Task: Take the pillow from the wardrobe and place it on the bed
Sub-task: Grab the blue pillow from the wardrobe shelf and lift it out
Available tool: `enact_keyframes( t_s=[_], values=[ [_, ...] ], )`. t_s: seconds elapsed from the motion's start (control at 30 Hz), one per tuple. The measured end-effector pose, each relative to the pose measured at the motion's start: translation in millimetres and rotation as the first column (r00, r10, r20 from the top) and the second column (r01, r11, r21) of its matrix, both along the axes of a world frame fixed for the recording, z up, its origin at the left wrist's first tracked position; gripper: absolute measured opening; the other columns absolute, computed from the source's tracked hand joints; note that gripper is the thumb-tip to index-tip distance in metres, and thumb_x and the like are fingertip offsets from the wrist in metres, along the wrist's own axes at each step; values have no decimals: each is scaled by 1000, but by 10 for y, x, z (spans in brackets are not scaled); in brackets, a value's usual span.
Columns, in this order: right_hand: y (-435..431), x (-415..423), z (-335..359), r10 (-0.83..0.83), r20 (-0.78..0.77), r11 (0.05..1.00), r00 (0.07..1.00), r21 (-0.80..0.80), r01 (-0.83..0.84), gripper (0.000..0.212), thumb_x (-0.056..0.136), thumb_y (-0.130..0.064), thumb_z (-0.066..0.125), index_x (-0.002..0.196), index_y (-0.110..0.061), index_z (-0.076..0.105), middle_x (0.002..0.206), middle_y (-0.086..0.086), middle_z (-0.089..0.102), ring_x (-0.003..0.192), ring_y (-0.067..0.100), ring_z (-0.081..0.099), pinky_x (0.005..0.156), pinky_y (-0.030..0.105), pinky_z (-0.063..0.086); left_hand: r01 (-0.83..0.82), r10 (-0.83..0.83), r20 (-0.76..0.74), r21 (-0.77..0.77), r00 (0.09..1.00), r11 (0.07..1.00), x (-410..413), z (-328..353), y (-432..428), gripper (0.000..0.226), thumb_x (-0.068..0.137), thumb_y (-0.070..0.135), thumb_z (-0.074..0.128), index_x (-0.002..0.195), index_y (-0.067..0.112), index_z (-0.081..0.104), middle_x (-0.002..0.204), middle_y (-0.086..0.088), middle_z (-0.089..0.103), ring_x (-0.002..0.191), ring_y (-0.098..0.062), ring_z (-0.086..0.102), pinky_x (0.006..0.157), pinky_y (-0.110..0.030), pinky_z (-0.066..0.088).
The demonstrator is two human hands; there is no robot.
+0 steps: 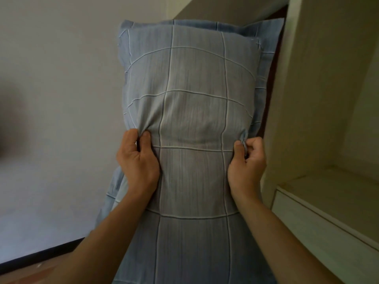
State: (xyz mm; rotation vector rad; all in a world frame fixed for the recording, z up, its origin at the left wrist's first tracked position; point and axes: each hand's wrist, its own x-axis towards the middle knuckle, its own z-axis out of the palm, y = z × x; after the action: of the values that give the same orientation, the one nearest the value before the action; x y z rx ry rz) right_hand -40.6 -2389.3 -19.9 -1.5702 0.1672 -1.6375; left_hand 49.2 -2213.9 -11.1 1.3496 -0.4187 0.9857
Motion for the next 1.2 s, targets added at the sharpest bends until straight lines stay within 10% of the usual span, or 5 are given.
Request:
enact_keyframes(
  t_s=[0.67, 1.2],
  values=[
    [-409, 2702, -146, 314, -83, 949, 946, 58, -310, 15, 97, -11, 55, 86, -3, 51, 69, -6, 45, 60, 2, 43, 58, 16, 38, -346, 348, -29, 55, 937, 937, 2170, -140, -219, 35, 93, 15, 53, 65, 8, 34, 63, 2, 33, 58, -7, 30, 56, -18, 29],
    [665, 5238, -195, 478, -82, 879, 875, 43, -476, 20, 94, -4, 59, 80, -12, 47, 65, -11, 45, 60, -11, 50, 56, 2, 35, -504, 505, -118, 37, 855, 863, 4213, -254, 847, 36, 94, 18, 52, 68, -4, 41, 69, -22, 44, 65, -31, 42, 63, -48, 39]
  ],
)
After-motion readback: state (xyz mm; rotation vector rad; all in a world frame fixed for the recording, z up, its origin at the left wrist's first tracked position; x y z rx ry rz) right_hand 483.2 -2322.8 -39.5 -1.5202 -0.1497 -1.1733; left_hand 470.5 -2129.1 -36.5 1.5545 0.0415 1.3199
